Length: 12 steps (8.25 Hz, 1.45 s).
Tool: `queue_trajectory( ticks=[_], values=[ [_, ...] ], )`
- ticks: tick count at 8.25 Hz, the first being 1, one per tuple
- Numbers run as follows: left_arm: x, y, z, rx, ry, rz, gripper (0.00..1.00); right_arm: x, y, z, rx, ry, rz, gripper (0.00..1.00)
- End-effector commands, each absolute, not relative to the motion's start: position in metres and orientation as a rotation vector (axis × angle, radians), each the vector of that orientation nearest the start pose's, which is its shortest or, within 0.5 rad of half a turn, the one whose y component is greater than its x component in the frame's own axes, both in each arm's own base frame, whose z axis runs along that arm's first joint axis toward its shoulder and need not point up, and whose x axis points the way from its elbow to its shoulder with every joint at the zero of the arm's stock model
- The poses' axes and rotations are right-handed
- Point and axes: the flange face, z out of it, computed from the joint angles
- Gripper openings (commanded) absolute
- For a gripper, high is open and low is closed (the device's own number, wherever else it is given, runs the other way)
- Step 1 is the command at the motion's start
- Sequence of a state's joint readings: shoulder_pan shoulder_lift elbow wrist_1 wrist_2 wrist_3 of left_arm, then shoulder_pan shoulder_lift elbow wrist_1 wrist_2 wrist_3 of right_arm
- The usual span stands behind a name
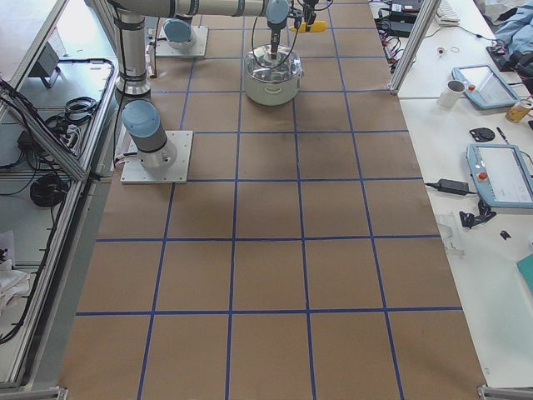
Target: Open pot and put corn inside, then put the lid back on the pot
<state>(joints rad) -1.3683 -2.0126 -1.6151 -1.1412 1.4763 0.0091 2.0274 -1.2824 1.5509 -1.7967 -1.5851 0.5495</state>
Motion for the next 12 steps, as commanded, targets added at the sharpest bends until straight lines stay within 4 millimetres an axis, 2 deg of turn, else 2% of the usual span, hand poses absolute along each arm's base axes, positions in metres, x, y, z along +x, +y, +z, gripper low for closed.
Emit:
queue_trajectory(
  ticks=[1,2,3,4,6,7,8,9,10,12],
  values=[
    [-0.024,-0.627,0.279,-0.287,3.196,0.118,0.00,0.332,-0.488,0.413,0.063,3.151,-0.032,0.00],
    [-0.034,-0.619,0.297,-0.267,3.195,0.116,0.00,0.303,-0.495,0.442,-0.011,3.162,-0.024,0.00],
    [-0.057,-0.608,0.321,-0.222,3.193,0.090,0.00,0.266,-0.502,0.474,-0.097,3.175,-0.006,0.00],
    [-0.091,-0.596,0.343,-0.242,3.190,0.059,0.00,0.223,-0.504,0.500,-0.181,3.186,0.017,0.00],
    [-0.168,-0.569,0.364,-0.286,3.192,0.051,0.00,0.153,-0.483,0.544,-0.305,3.205,0.012,0.00],
    [-0.208,-0.553,0.369,-0.332,3.194,0.051,0.00,0.110,-0.485,0.552,-0.344,3.237,0.024,0.00],
    [-0.246,-0.536,0.370,-0.277,3.196,0.053,0.00,0.066,-0.494,0.551,-0.379,3.234,0.046,0.00],
    [-0.279,-0.521,0.370,-0.298,3.216,0.074,0.00,0.010,-0.500,0.546,-0.347,3.204,0.067,0.00],
    [-0.300,-0.511,0.370,-0.389,3.251,0.111,0.00,-0.022,-0.500,0.541,-0.309,3.170,0.080,0.00],
    [-0.327,-0.494,0.364,-0.340,3.254,0.150,0.00,-0.027,-0.499,0.537,-0.338,3.163,0.090,0.00]
  ],
)
